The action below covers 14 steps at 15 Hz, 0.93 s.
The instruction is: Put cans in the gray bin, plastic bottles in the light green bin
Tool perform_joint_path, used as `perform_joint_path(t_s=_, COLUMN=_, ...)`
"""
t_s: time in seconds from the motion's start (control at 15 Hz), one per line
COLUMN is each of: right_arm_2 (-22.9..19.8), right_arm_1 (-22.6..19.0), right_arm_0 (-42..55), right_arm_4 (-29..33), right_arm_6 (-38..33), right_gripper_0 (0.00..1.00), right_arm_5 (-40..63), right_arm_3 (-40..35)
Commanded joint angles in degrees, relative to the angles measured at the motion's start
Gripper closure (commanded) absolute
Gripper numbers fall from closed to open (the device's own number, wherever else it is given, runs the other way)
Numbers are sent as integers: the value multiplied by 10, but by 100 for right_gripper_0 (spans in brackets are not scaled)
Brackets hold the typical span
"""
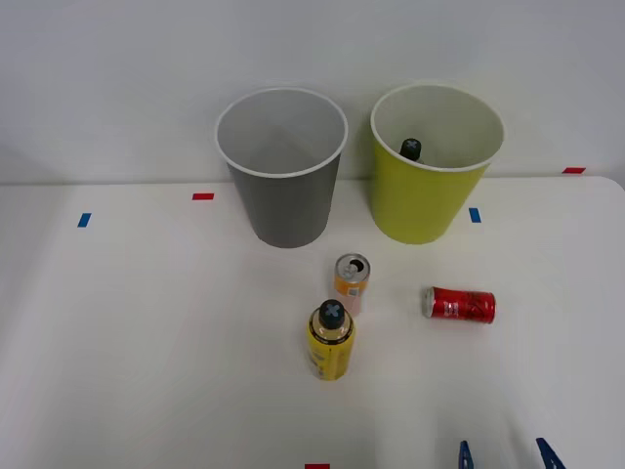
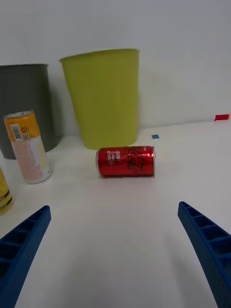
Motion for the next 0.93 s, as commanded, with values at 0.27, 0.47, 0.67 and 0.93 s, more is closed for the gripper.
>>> perform_joint_path(t_s=0.27, right_arm_2=48, right_arm_1=-52, right_arm_0=14, right_arm_4=-57, right_arm_6=30, right_gripper_0=9, right_arm_5=160, right_arm_3=-166)
perform_joint_path(t_s=0.47, right_arm_2=50, right_arm_1=-67, right_arm_0=12, right_arm_4=-59, right_arm_6=41, right_gripper_0=8, right_arm_5=219, right_arm_3=-225)
perform_joint_path(t_s=0.67, right_arm_2=53, right_arm_1=-77, right_arm_0=0, right_arm_4=-111, right_arm_6=46, right_gripper_0=0, right_arm_5=262, right_arm_3=-244)
perform_joint_path(t_s=0.93, right_arm_2=40, right_arm_1=-106, right_arm_0=25, right_arm_4=-118, right_arm_6=49, right_gripper_0=0, right_arm_5=526, right_arm_3=-437)
